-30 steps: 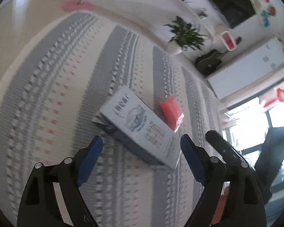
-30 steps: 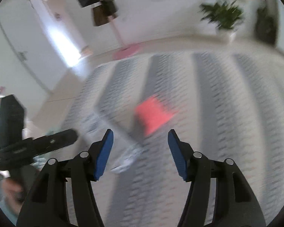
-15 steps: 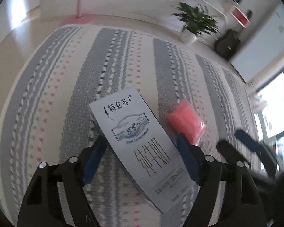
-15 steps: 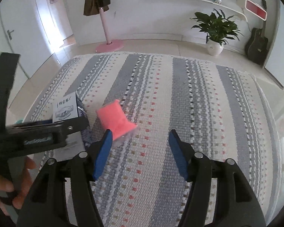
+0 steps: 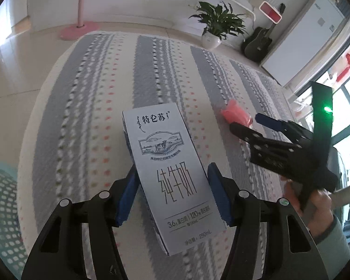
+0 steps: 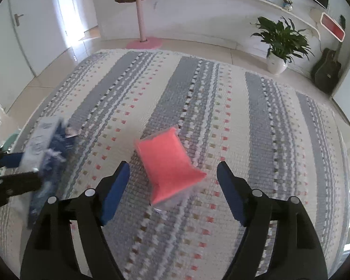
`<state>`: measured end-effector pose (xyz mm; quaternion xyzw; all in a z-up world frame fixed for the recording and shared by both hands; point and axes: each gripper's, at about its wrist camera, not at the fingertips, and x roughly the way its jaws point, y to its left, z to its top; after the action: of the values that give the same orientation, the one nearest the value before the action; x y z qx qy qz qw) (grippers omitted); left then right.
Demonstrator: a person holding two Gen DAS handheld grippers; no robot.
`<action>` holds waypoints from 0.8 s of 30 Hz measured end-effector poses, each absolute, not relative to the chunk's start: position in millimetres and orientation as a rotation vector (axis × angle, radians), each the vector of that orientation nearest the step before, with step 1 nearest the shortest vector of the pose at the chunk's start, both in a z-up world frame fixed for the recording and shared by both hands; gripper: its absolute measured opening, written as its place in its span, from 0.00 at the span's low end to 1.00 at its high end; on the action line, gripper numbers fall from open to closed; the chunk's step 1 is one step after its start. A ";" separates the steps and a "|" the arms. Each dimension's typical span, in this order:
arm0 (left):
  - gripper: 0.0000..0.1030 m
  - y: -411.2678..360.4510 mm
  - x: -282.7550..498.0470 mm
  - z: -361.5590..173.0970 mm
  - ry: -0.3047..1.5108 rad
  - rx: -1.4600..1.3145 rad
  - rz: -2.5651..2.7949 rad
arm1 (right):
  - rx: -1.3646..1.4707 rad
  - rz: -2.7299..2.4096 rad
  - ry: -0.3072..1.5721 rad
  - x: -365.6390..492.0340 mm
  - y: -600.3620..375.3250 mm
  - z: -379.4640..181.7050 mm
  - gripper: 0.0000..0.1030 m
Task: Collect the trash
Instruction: 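Carry the milk carton and pink packet over the basket and open both tools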
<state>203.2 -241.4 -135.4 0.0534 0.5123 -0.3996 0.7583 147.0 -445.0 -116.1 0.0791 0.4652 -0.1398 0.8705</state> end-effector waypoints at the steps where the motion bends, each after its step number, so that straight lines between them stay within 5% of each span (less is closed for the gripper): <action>1: 0.55 -236.1 201.5 -133.2 1.108 0.112 -0.876 | 0.160 -0.288 0.978 148.1 -442.0 -117.6 0.60; 3: 0.55 -226.2 199.1 -127.6 1.089 0.099 -0.881 | 0.136 -0.292 0.992 149.6 -435.6 -119.8 0.50; 7: 0.55 -201.4 195.1 -109.4 1.037 0.067 -0.869 | 0.124 -0.272 0.978 149.2 -417.8 -109.9 0.45; 19: 0.55 -57.7 201.2 -17.8 0.867 -0.033 -0.727 | 0.049 -0.054 0.776 170.9 -277.0 13.9 0.44; 24: 0.55 24.9 215.6 -14.8 0.875 -0.087 -0.602 | 0.041 0.089 0.779 190.0 -192.2 24.4 0.44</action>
<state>215.6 24.9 -14.8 -0.0414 0.4171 -0.2872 0.8613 190.0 -192.2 24.4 0.0201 0.3795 0.0434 0.9239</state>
